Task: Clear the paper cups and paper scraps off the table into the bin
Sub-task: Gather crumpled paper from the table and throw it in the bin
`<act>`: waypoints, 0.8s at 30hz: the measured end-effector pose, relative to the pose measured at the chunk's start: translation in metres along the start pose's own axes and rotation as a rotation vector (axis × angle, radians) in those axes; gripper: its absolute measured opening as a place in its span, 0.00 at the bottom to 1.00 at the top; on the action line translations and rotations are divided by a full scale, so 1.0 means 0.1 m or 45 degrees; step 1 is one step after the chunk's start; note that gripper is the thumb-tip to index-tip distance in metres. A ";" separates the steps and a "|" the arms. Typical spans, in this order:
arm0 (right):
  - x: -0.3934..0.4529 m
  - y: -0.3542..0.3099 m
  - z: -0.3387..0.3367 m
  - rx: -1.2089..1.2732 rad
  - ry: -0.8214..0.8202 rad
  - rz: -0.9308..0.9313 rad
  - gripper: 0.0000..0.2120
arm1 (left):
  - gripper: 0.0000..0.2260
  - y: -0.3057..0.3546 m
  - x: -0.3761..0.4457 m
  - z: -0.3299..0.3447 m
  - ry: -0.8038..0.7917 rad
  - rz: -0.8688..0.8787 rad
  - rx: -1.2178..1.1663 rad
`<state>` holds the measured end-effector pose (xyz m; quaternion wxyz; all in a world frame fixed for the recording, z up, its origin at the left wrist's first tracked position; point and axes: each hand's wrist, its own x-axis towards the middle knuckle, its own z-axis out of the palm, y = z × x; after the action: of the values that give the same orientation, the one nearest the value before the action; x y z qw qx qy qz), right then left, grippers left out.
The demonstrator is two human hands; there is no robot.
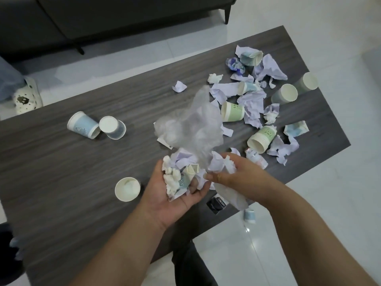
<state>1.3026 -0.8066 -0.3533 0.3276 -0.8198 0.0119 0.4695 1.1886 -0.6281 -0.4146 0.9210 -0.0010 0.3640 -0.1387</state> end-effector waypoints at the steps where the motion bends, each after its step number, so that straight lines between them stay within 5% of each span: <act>1: 0.01 0.02 0.00 -0.085 0.007 0.002 0.22 | 0.22 -0.01 -0.01 -0.02 -0.039 0.050 -0.007; 4: 0.04 0.03 0.03 -0.354 -0.061 -0.027 0.22 | 0.17 0.02 -0.01 0.04 -0.106 0.211 0.084; 9: 0.07 0.01 0.05 -0.596 -0.092 -0.024 0.23 | 0.16 0.14 0.08 0.27 0.089 0.267 0.338; 12: 0.06 -0.01 0.08 -0.686 -0.120 -0.059 0.20 | 0.22 0.16 0.12 0.42 0.125 0.272 0.406; 19: -0.04 0.13 0.01 -0.536 -0.211 -0.008 0.09 | 0.13 0.39 0.16 0.56 0.225 0.449 0.344; 24: -0.13 0.25 -0.17 -0.044 0.053 0.006 0.13 | 0.09 0.51 0.14 0.48 0.508 0.531 0.674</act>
<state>1.2999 -0.8395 -0.3508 0.3120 -0.8349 0.0126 0.4533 1.2439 -0.5872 -0.3938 0.8090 0.3376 0.4799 -0.0352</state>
